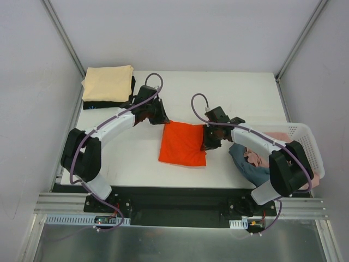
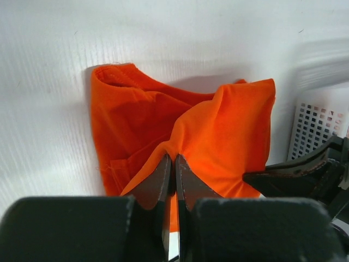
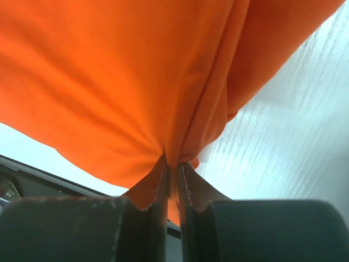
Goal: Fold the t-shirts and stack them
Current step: Fold the long partially folded tshirt into a neat square
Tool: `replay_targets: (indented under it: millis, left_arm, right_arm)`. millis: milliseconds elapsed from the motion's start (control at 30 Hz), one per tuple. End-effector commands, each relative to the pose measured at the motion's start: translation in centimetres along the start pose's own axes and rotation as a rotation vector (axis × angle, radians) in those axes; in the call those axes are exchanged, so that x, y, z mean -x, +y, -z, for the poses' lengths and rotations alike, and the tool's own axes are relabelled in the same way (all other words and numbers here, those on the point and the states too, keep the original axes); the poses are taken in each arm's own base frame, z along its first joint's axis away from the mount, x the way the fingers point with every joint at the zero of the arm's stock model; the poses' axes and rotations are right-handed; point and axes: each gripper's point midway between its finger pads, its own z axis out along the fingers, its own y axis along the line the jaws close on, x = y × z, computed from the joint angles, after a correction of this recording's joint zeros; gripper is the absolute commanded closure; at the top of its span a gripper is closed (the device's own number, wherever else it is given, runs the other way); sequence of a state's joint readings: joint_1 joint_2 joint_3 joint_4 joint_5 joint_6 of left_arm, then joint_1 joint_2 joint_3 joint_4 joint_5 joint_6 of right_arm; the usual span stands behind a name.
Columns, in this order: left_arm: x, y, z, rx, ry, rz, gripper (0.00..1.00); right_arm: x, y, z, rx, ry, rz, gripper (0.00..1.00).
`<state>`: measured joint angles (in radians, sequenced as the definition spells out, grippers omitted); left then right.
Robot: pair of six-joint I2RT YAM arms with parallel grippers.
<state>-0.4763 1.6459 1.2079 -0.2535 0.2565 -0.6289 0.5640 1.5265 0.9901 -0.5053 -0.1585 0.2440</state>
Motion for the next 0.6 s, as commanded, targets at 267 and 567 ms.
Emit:
replay_targets:
  millis: [267, 567]
  left_arm:
    - [3.1, 0.6, -9.3, -0.013, 0.056, -0.088, 1.0]
    - [2.9, 1.4, -10.6, 0.012, 0.083, -0.096, 0.6]
  right_arm:
    - [-2.4, -2.2, -4.1, 0.101, 0.079, -0.126, 0.85]
    - [-1.3, -2.6, -1.7, 0.044, 0.047, -0.081, 0.51]
